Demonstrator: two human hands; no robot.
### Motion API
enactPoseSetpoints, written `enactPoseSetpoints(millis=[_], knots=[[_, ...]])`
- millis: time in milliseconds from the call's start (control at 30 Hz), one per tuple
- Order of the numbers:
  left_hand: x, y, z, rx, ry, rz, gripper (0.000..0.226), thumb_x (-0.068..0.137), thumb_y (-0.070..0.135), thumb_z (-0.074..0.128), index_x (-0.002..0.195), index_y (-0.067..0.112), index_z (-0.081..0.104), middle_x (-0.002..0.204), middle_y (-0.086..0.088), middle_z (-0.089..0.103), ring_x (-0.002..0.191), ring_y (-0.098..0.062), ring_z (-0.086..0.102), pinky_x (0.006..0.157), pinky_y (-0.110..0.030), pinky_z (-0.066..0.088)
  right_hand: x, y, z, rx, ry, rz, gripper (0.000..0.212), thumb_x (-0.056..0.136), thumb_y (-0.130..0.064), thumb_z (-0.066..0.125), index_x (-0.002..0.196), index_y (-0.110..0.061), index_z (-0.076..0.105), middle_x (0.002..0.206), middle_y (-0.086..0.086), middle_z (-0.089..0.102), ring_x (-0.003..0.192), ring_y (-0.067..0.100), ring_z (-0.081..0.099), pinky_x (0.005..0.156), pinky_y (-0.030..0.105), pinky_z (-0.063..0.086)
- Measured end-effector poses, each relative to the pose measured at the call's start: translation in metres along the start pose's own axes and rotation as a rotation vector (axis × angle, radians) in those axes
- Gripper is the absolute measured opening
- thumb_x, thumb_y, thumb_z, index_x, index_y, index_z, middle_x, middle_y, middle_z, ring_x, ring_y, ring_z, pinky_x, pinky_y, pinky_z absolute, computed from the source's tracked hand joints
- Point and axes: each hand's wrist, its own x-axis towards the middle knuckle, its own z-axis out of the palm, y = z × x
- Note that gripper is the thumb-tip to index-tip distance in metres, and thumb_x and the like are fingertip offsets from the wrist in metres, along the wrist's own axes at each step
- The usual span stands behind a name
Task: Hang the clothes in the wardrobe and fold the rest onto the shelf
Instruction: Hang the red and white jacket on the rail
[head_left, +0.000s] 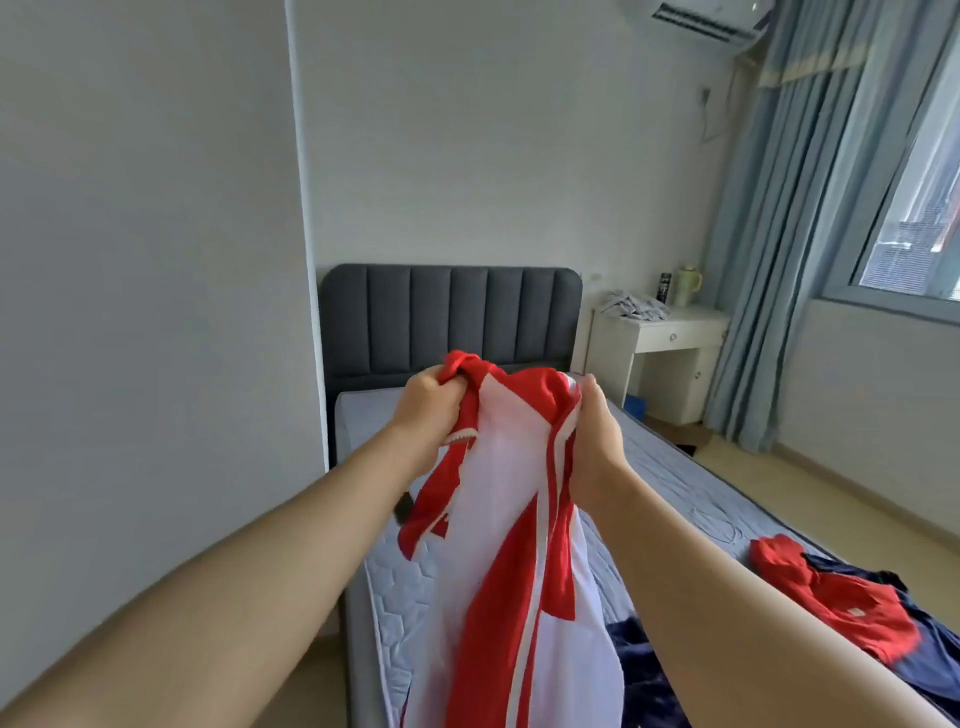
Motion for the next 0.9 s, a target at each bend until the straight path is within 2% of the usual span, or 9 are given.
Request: enactPoseSetpoints(millis=[67, 167, 333, 400, 467, 600, 767, 833, 900], knots=[[-0.002, 0.014, -0.004, 0.048, -0.027, 0.018, 0.022, 0.094, 0.020, 0.050, 0.079, 0.014, 0.064, 0.085, -0.014, 0.065, 0.079, -0.028, 0.061, 0.073, -0.033, 0.051, -0.004, -0.001, 0.004, -0.094, -0.070, 0.017, 0.051, 0.090, -0.062, 0.037, 0.074, -0.023, 0.065, 0.076, 0.003, 0.069, 0.082, 0.023, 0.065, 0.080, 0.038, 0.052], [-0.004, 0.036, -0.014, 0.134, 0.009, 0.077, 0.024, 0.093, 0.028, 0.053, 0.073, 0.015, 0.061, 0.078, -0.008, 0.061, 0.073, -0.023, 0.058, 0.065, -0.030, 0.052, -0.011, -0.007, 0.008, -0.147, -0.178, -0.027, 0.050, 0.085, -0.066, 0.041, 0.080, -0.025, 0.068, 0.082, 0.003, 0.071, 0.084, 0.022, 0.067, 0.080, 0.037, 0.053], [-0.004, 0.058, -0.013, 0.291, 0.003, 0.277, 0.018, 0.085, 0.017, 0.063, 0.067, 0.019, 0.059, 0.069, 0.001, 0.057, 0.069, -0.014, 0.052, 0.061, -0.025, 0.042, -0.020, -0.022, 0.006, -0.365, -0.430, -0.244, 0.010, 0.085, -0.042, 0.062, 0.091, -0.036, 0.056, 0.092, -0.004, 0.066, 0.079, 0.007, 0.065, 0.057, 0.016, 0.051], [-0.009, 0.058, -0.002, 0.373, -0.062, 0.344, 0.018, 0.083, 0.016, 0.067, 0.069, 0.024, 0.058, 0.073, 0.006, 0.058, 0.070, -0.007, 0.053, 0.059, -0.019, 0.041, -0.021, -0.023, 0.009, -0.514, -0.462, -0.261, 0.006, 0.087, -0.027, 0.063, 0.091, -0.030, 0.058, 0.088, -0.002, 0.066, 0.077, 0.013, 0.066, 0.063, 0.023, 0.056], [-0.012, 0.052, 0.006, 0.419, -0.094, 0.398, 0.019, 0.083, 0.018, 0.068, 0.072, 0.029, 0.057, 0.075, 0.008, 0.058, 0.073, -0.005, 0.053, 0.060, -0.018, 0.043, -0.020, -0.021, 0.008, -0.608, -0.387, -0.300, 0.007, 0.092, -0.019, 0.055, 0.089, -0.020, 0.061, 0.084, 0.002, 0.063, 0.079, 0.018, 0.061, 0.073, 0.031, 0.053], [-0.010, 0.041, 0.004, 0.429, -0.134, 0.444, 0.011, 0.084, 0.022, 0.066, 0.082, 0.029, 0.057, 0.075, 0.005, 0.054, 0.070, -0.010, 0.052, 0.066, -0.024, 0.047, -0.014, -0.014, -0.001, -0.427, -0.364, -0.271, 0.022, 0.096, -0.017, 0.048, 0.084, -0.030, 0.060, 0.079, -0.005, 0.064, 0.068, 0.007, 0.060, 0.053, 0.015, 0.048], [-0.008, 0.037, 0.002, 0.562, -0.238, 0.553, 0.037, 0.080, 0.026, 0.072, 0.113, 0.023, 0.055, 0.106, 0.003, 0.057, 0.092, -0.008, 0.057, 0.081, -0.020, 0.047, -0.008, -0.022, -0.003, -0.219, -0.354, -0.221, 0.021, 0.095, -0.016, 0.050, 0.086, -0.030, 0.063, 0.076, -0.005, 0.068, 0.067, 0.008, 0.065, 0.055, 0.020, 0.051], [-0.008, 0.035, 0.004, 0.440, -0.327, 0.463, 0.039, 0.080, 0.024, 0.072, 0.114, 0.028, 0.053, 0.104, 0.010, 0.059, 0.092, -0.001, 0.058, 0.072, -0.010, 0.046, -0.005, -0.029, -0.003, -0.130, -0.344, -0.199, 0.020, 0.095, -0.016, 0.050, 0.085, -0.027, 0.064, 0.073, -0.003, 0.068, 0.065, 0.009, 0.066, 0.057, 0.024, 0.053], [-0.008, 0.029, 0.007, 0.348, -0.390, 0.341, 0.039, 0.081, 0.023, 0.071, 0.114, 0.030, 0.052, 0.100, 0.012, 0.060, 0.089, -0.001, 0.061, 0.063, -0.008, 0.048, -0.003, -0.035, -0.003, -0.106, -0.324, -0.200, 0.022, 0.095, -0.015, 0.049, 0.082, -0.026, 0.063, 0.075, -0.001, 0.066, 0.068, 0.013, 0.063, 0.064, 0.029, 0.056]])
